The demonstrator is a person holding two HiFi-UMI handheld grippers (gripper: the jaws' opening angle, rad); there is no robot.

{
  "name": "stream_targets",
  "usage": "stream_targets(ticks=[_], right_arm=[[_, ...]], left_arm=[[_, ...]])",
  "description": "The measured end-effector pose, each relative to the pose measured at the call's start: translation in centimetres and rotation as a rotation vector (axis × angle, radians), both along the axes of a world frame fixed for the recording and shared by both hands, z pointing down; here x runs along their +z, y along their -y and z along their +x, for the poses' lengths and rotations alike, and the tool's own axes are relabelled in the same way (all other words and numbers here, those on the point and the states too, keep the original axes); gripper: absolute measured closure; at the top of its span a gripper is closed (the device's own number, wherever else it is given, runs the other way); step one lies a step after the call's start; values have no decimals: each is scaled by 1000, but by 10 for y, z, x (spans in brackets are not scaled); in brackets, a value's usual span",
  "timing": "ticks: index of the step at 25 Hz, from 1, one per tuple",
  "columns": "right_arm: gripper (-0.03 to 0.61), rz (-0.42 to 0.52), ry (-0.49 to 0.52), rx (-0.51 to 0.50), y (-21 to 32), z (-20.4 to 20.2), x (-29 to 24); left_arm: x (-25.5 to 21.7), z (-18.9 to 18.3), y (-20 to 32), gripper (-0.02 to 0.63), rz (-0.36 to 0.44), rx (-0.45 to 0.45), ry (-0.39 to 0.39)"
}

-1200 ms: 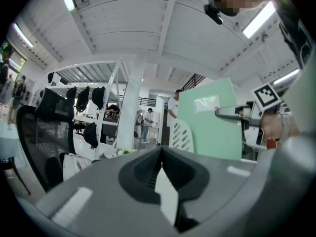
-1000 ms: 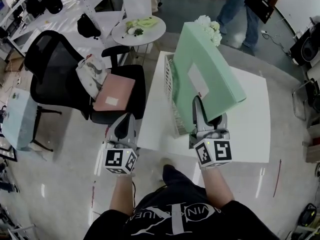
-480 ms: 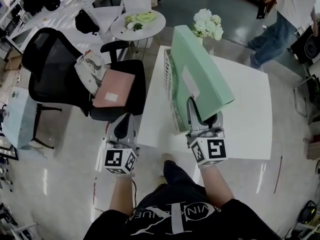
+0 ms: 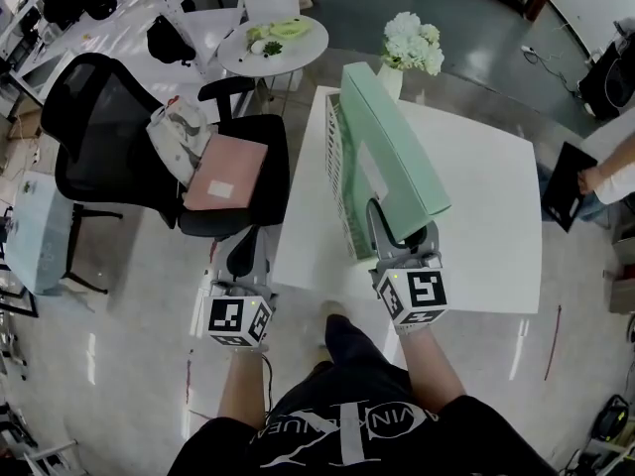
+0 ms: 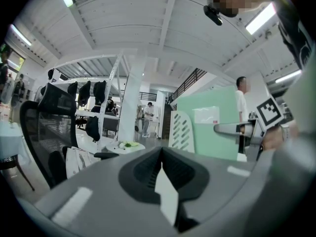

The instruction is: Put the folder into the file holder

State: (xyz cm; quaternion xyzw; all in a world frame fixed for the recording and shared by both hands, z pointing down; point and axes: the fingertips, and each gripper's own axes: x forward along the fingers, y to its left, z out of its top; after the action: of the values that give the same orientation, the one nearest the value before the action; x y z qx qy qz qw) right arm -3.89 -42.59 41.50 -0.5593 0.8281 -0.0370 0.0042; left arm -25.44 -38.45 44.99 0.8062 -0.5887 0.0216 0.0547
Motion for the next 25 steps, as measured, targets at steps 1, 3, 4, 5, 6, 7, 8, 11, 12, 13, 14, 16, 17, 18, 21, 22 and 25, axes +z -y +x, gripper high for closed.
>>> stream_targets(ticks=[1,3,4,5,6,7,8,11,12,13,14,16,17,18,21,22,25], right_arm=[[371,-10,-4,-1,0,0,3],[371,-27,-9,-3,1,1,8],[370,-38,-12,-4,1,1,10],[370,-49,-15,-5,0,1,13],[368,-62,-18,-4,0,1,15],[368,-75,-21,-3,0,0,18],[367,-86,-26,-2,0,0,21],[364,-114,-47,-5,1,-1,28],[364,-124,-56,-7,1,-2,31],[364,-132,-66,-10,1,-2,34],[364,-140,-75,-12,0,-3,37],[363,-149,-92,-18,0,-4,41],[363,-153,-99,-20,-1,-5,42],[362,-156,-105,-23,-1,-6,44],[362,-165,-115,-27,-1,-8,47],[362,-169,-117,-27,-1,-8,48],[360,-173,-119,-26,-2,-8,50]], left_arm=[[0,1,0,614,0,2,0],[0,2,0,614,0,4,0],[0,2,0,614,0,5,-1],[0,2,0,614,-1,6,-1],[1,2,-1,614,-2,6,0],[2,2,-1,614,-3,7,0],[2,2,-1,614,-4,8,1],[4,1,-1,614,-6,8,0],[4,1,-2,614,-7,8,0],[4,1,-2,614,-7,6,-1],[4,0,-2,614,-7,5,-1],[4,0,-3,614,-6,4,-1],[4,0,-3,614,-6,3,-1],[4,-1,-3,614,-6,1,-2],[4,-2,-4,614,-8,-2,-1],[3,-3,-4,614,-8,-2,-2],[3,-4,-5,614,-9,-5,-4]])
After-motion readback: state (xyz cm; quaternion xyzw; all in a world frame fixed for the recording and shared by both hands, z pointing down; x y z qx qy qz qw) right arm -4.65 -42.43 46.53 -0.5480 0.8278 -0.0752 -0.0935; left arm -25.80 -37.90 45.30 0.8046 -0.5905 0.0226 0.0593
